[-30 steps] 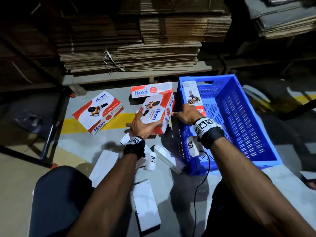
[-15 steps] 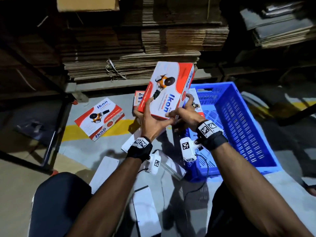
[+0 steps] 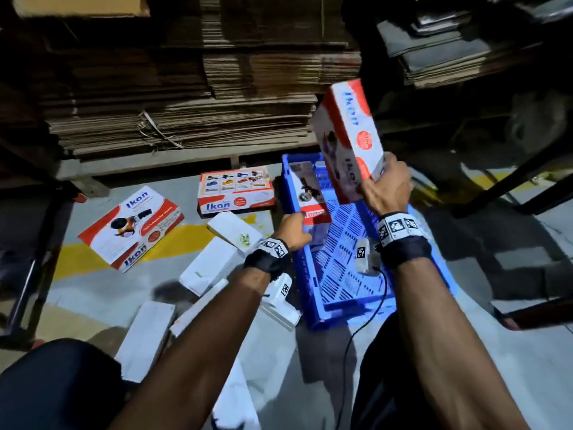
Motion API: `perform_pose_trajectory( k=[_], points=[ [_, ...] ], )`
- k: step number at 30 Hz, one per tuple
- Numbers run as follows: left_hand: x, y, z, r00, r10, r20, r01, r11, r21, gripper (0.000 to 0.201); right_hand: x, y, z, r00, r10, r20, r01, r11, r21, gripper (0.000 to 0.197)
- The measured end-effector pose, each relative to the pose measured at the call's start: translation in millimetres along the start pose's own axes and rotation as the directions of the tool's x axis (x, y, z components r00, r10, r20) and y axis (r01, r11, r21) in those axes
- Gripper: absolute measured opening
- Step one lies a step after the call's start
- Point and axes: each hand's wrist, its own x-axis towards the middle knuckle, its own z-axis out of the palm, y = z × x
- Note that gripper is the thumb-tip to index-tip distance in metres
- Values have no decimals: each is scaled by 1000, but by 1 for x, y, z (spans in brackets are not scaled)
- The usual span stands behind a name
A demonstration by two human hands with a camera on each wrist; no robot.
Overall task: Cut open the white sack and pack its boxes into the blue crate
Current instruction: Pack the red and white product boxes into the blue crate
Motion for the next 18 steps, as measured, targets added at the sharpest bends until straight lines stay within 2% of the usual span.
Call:
perform_pose_trajectory(
  k=[4, 6, 10, 13, 18],
  points=[
    [0, 0, 5, 999, -6, -33, 8, 998, 55, 53, -1, 12, 18, 991, 106, 83, -95, 987, -131, 41],
    [0, 0, 5, 999, -13, -35, 15, 998, 57, 50, -8, 15, 30, 975, 185, 123, -169, 977, -132, 47],
    [0, 2, 5, 1000, -24, -13, 25, 996, 84, 50, -15, 20, 53, 943, 258, 209, -230, 962, -148, 59],
    [3, 0, 6, 999, -26, -23, 28, 995, 97, 52, -12, 21, 61, 929, 309, 203, -285, 948, -140, 68],
    [13, -5, 9, 998, -15, -62, 21, 995, 98, 57, -6, 17, 59, 927, 330, 180, -302, 938, -170, 70]
  ],
)
